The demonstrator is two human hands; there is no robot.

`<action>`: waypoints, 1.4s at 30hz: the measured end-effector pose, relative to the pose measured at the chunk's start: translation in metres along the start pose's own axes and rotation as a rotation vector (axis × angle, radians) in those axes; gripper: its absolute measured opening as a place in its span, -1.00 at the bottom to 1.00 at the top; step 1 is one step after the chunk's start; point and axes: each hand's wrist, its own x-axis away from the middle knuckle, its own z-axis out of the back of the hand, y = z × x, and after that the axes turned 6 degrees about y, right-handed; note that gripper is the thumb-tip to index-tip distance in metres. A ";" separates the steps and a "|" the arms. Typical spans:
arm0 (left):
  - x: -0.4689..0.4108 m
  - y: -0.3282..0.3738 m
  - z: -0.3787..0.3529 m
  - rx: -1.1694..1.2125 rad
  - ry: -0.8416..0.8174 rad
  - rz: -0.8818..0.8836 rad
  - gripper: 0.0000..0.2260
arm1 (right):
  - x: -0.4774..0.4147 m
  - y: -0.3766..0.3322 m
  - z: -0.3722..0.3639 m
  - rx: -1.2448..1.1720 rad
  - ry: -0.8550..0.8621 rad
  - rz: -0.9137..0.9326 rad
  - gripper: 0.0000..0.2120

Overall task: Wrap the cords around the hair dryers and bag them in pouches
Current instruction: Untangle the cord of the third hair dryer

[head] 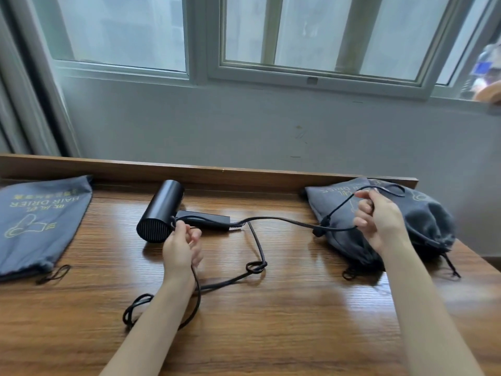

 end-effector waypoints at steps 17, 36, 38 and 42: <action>0.008 -0.013 -0.009 -0.093 -0.147 -0.001 -0.67 | 0.015 -0.008 0.037 0.367 0.105 0.052 -0.71; 0.029 -0.019 -0.012 -0.466 -0.523 -0.157 -0.82 | 0.082 0.040 -0.048 0.635 -0.496 0.361 -0.76; 0.031 -0.019 -0.013 -0.450 -0.536 -0.166 -0.81 | 0.079 0.059 -0.052 0.744 -0.499 0.579 -0.70; 0.034 -0.017 -0.015 -0.428 -0.591 -0.185 -0.78 | 0.067 0.080 -0.055 0.960 -0.542 0.835 -0.52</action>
